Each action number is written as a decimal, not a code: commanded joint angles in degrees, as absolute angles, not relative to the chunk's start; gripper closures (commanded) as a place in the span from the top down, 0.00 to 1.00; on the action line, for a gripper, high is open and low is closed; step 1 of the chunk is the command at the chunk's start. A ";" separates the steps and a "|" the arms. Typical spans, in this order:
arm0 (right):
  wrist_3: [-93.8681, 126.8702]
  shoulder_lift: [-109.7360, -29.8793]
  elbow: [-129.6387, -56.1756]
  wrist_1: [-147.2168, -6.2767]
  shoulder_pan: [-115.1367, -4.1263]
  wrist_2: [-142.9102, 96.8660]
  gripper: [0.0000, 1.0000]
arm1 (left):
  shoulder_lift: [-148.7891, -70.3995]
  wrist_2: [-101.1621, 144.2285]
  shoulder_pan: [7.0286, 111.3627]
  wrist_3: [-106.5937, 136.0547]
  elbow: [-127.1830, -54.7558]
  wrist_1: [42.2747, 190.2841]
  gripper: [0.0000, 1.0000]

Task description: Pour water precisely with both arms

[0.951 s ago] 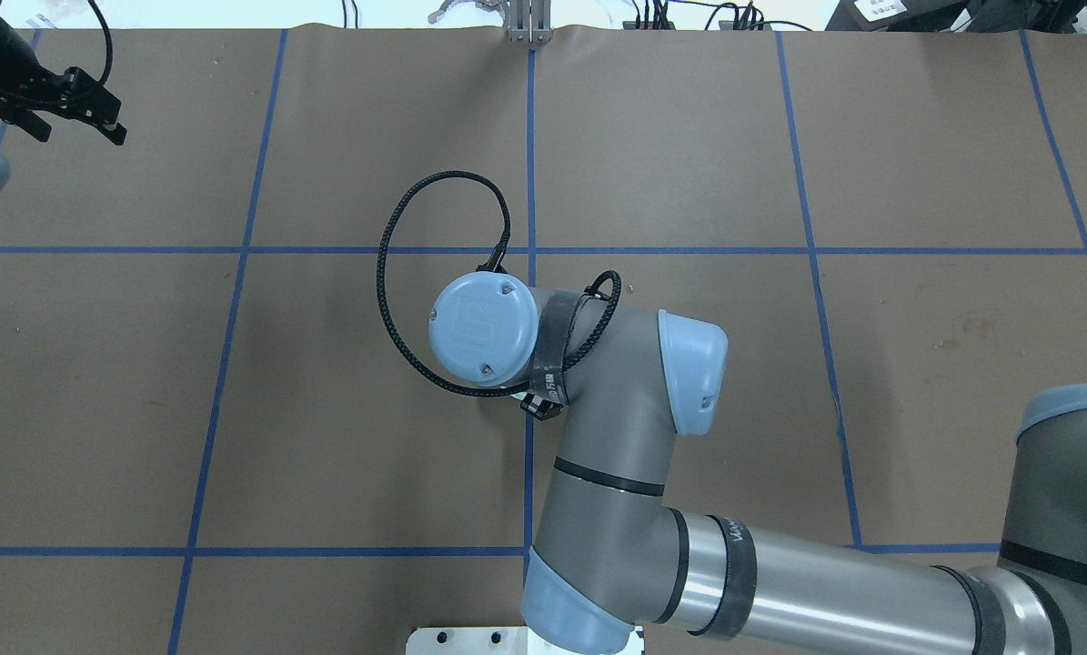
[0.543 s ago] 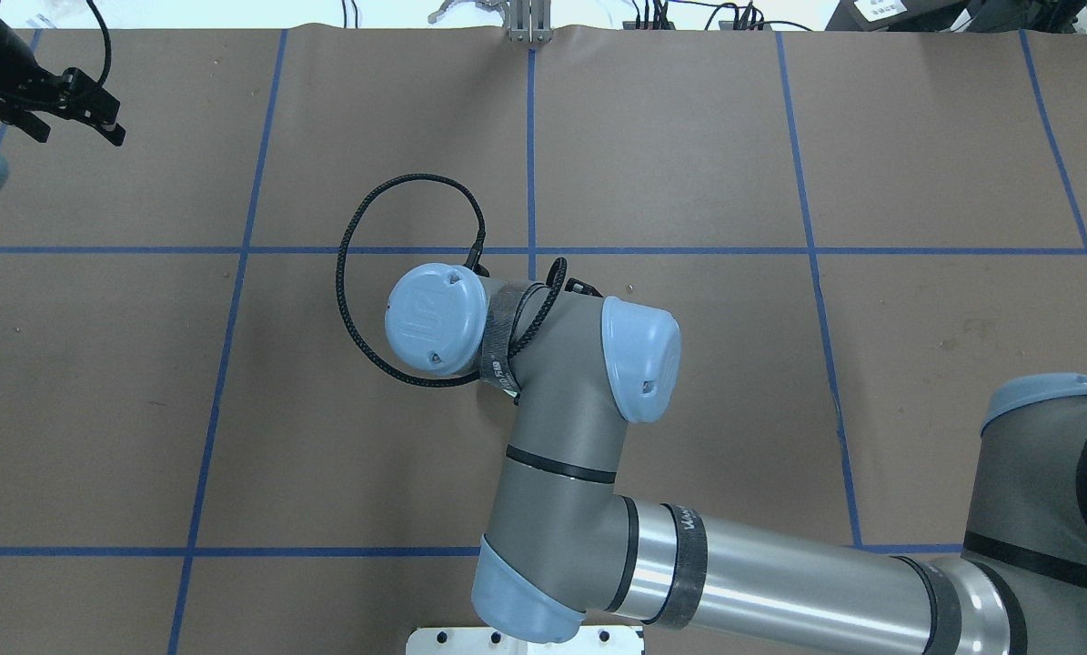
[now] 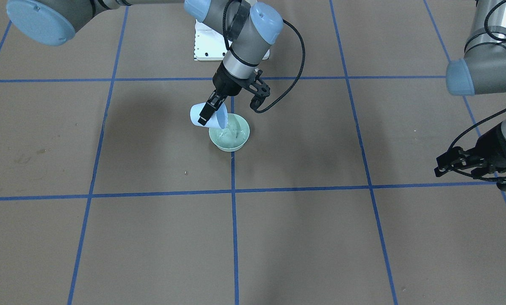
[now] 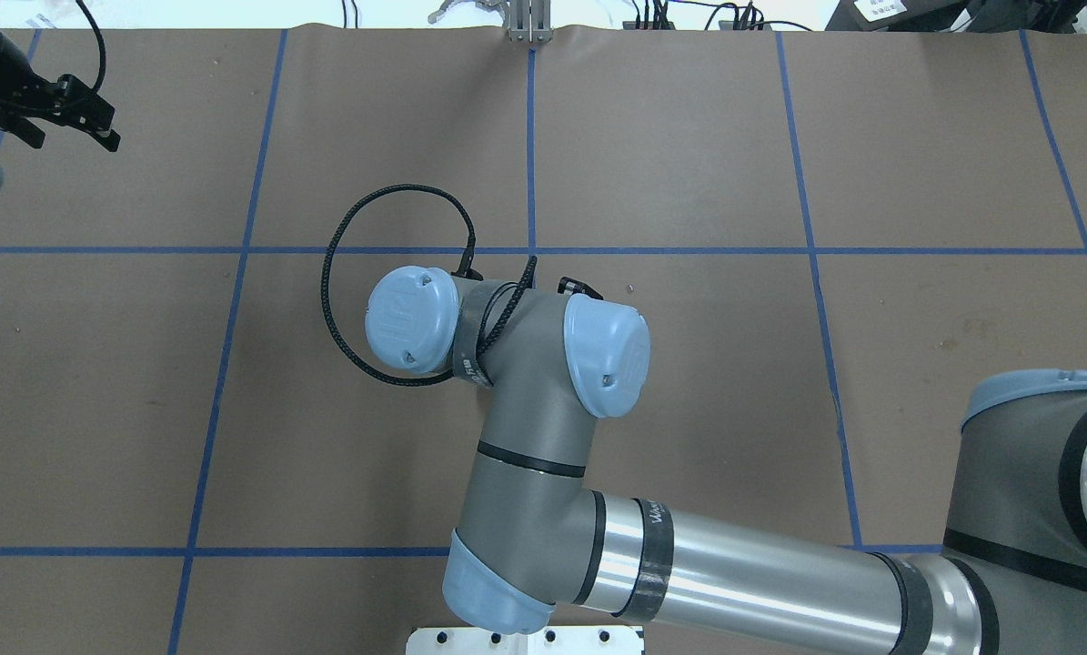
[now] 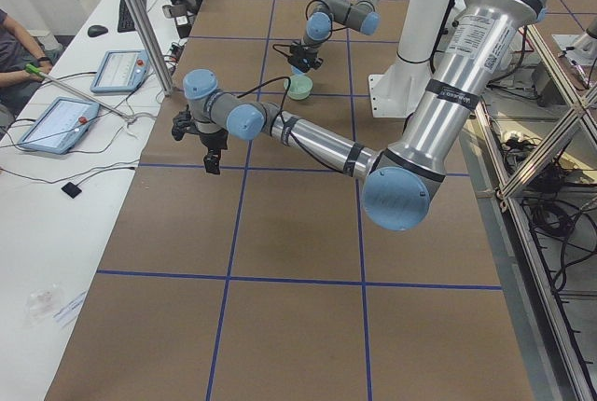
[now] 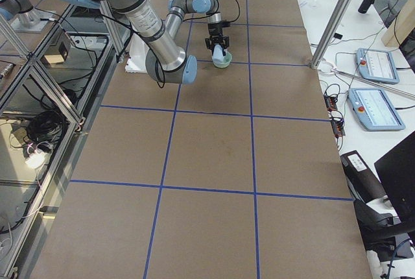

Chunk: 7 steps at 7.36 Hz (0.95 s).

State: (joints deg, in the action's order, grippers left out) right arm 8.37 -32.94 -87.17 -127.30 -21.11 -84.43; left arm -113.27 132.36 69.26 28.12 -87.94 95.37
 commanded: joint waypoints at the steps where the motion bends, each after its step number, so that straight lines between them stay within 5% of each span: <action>1: 6.50 -31.38 -86.75 -130.69 -21.01 -83.58 0.13 | -113.20 132.36 69.26 28.12 -88.07 95.27 1.00; 4: 12.34 -33.04 -88.49 -127.38 -20.83 -83.32 0.13 | -113.20 132.36 69.26 28.13 -88.33 95.19 1.00; 7: 24.21 -42.34 -97.79 -115.43 -21.00 -85.51 0.14 | -113.29 132.28 69.26 28.21 -89.20 95.01 1.00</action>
State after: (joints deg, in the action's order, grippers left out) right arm 18.74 -38.89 -94.23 -119.71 -20.93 -84.75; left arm -113.25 132.31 69.26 28.20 -88.73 95.11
